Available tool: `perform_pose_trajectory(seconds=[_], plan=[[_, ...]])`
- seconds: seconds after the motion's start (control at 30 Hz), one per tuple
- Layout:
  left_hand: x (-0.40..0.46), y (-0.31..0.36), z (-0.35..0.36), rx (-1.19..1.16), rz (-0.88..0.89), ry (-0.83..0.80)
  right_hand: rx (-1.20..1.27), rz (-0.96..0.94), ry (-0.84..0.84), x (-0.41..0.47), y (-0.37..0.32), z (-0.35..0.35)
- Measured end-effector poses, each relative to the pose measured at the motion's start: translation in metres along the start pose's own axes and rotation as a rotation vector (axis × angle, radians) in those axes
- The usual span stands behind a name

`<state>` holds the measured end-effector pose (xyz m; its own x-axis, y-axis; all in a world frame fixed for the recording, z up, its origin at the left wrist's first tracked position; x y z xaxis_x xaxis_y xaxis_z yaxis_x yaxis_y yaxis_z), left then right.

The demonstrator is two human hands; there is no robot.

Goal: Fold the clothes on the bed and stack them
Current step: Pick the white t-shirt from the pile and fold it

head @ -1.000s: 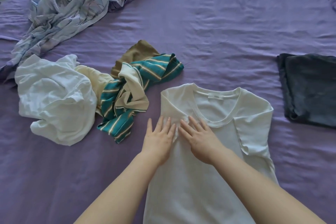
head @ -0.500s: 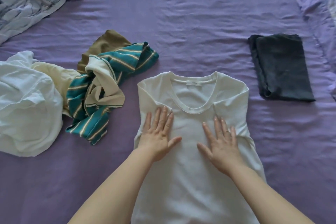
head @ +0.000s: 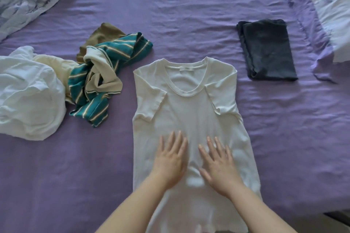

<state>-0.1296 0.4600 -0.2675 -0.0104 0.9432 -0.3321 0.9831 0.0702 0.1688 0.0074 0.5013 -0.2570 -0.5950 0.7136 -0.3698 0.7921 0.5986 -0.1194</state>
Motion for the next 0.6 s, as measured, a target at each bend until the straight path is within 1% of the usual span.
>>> perform_pose_trajectory(seconds=[0.1,0.17,0.23,0.3,0.4,0.43,0.47,0.53,0.6], plan=[[-0.054,0.037,0.017,-0.025,0.065,0.007,-0.046,-0.067,0.049,-0.035,-0.005,0.007],[-0.081,0.052,0.027,-0.026,0.053,-0.061,-0.065,-0.115,0.039,-0.058,-0.006,0.012],[-0.104,0.067,0.038,-0.011,0.075,-0.104,-0.083,-0.169,0.002,-0.081,-0.006,0.020],[-0.123,0.077,0.053,0.030,0.082,-0.196,-0.098,-0.219,-0.053,-0.105,-0.006,0.028],[-0.149,0.093,0.056,0.057,0.084,-0.220,-0.091,-0.266,-0.101,-0.138,-0.003,0.040],[-0.156,0.098,0.055,0.050,0.074,-0.234,-0.090,-0.275,-0.101,-0.145,-0.003,0.043],[-0.160,0.102,0.053,0.061,0.069,-0.205,-0.088,-0.285,-0.089,-0.150,-0.003,0.046],[-0.165,0.104,0.056,0.074,0.004,-0.190,-0.087,-0.276,-0.066,-0.154,-0.004,0.051],[-0.162,0.106,0.060,0.039,-0.050,-0.217,-0.090,-0.249,-0.049,-0.152,-0.006,0.055]])
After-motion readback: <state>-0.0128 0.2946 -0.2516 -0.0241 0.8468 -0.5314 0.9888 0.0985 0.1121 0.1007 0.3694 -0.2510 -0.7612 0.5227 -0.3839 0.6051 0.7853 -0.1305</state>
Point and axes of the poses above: each hand's wrist, its own x-axis towards the middle knuckle, its own z-axis out of the palm, y = z × x, the point moved 6 cm from there along x, towards the middle knuckle, and after that the axes turned 9 degrees about y, right-handed, at the moved point
